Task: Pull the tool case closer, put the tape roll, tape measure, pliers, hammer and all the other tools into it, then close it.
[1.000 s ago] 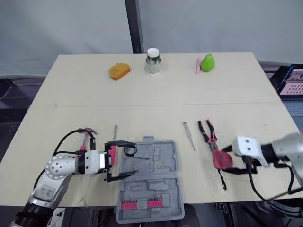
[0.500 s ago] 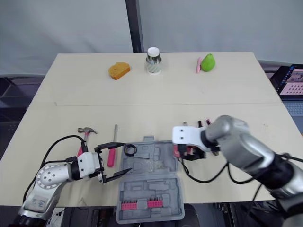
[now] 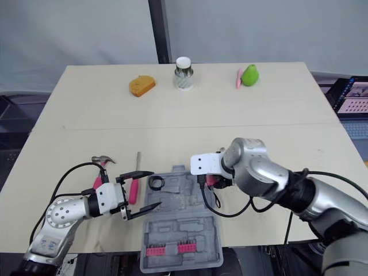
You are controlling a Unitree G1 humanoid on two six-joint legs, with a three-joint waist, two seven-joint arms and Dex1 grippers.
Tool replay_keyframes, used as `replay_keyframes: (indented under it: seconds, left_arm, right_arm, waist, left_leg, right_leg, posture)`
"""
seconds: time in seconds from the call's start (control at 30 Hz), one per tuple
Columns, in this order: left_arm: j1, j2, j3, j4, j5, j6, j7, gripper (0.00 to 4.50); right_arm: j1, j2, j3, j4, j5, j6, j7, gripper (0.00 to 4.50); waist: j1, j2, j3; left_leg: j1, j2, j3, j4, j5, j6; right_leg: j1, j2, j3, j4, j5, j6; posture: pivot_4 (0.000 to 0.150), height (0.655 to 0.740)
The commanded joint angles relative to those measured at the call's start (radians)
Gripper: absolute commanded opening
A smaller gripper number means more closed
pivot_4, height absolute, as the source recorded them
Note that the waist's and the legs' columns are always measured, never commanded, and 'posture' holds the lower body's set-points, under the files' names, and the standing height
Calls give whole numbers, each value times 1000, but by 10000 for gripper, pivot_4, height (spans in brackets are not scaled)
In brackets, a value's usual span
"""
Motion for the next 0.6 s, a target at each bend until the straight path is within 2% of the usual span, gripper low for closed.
replay_keyframes:
  seconds: [0.03,0.6]
  left_arm:
    - [-10,-2,5,5,-8,-24,-5,45000]
    - [-26,-5,-20,-1,-1,-8,-6,45000]
  right_arm:
    - [-47,19,21,5,-41,-1,15,29168]
    - [-78,96,71,-4,-87,-25,37,29168]
  waist:
    - [-2,0,0]
    - [-4,0,0]
  left_leg:
    - [0,0,0,0,0,0]
    - [0,0,0,0,0,0]
  right_leg:
    - [0,0,0,0,0,0]
    - [-1,0,0,1,0,0]
  posture:
    - [1500,7400]
    - [1500,7400]
